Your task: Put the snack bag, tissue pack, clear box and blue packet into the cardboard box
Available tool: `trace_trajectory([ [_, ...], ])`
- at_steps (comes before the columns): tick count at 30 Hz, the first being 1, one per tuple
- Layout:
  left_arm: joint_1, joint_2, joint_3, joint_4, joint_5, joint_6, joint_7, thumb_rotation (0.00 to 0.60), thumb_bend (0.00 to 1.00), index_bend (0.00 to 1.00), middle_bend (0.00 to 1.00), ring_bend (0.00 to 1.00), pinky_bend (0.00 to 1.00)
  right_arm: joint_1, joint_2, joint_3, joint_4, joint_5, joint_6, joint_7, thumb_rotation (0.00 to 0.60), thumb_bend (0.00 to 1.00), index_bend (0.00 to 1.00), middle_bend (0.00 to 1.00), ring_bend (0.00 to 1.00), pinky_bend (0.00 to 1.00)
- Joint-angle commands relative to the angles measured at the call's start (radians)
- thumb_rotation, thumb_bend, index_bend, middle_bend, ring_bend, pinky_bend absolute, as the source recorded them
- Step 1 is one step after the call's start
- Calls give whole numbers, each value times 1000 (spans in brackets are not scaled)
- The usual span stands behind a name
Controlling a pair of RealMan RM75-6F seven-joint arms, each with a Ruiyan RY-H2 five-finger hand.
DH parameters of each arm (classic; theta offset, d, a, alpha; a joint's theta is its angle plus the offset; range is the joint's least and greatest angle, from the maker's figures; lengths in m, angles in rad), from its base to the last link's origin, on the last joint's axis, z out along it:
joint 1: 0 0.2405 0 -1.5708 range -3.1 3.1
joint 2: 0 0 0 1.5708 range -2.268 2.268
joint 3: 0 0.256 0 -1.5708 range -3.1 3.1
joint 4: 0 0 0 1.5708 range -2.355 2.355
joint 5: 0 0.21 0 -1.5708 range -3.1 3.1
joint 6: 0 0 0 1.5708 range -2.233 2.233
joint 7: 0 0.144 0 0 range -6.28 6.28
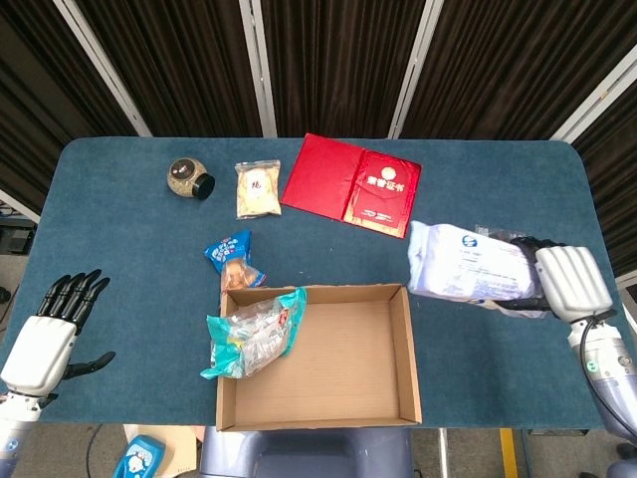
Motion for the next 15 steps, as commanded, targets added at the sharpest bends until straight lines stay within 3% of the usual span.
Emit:
trace_trajectory([
  [1, 1, 0, -1, 1, 0, -1, -2, 600, 0, 0, 0, 0, 0, 2, 48, -15, -123, -94, -6, -24, 600, 77, 737, 676, 647, 693],
  [7, 3, 2, -4, 4, 3, -1, -12, 600, 0, 0, 0, 0, 0, 14, 3, -91, -193, -190, -71, -119, 600, 74, 677, 610, 576, 613],
  [9, 3, 2, -6, 7, 4, -1, -17, 600, 0, 0, 0, 0, 0, 16, -20, -116, -206, -224, -88, -153, 600, 69, 585, 511, 471, 471],
  [12, 3, 3, -8, 9, 3, -3, -24, 600, 0, 0, 0, 0, 0, 26, -40, -153, -229, -253, -135, -202, 600, 51, 334, 252, 199, 212],
  [15, 3, 3, -10, 11, 2, -4, -28, 600, 0, 0, 0, 0, 0, 39, -41, -167, -242, -239, -174, -236, 600, 30, 144, 60, 25, 89],
])
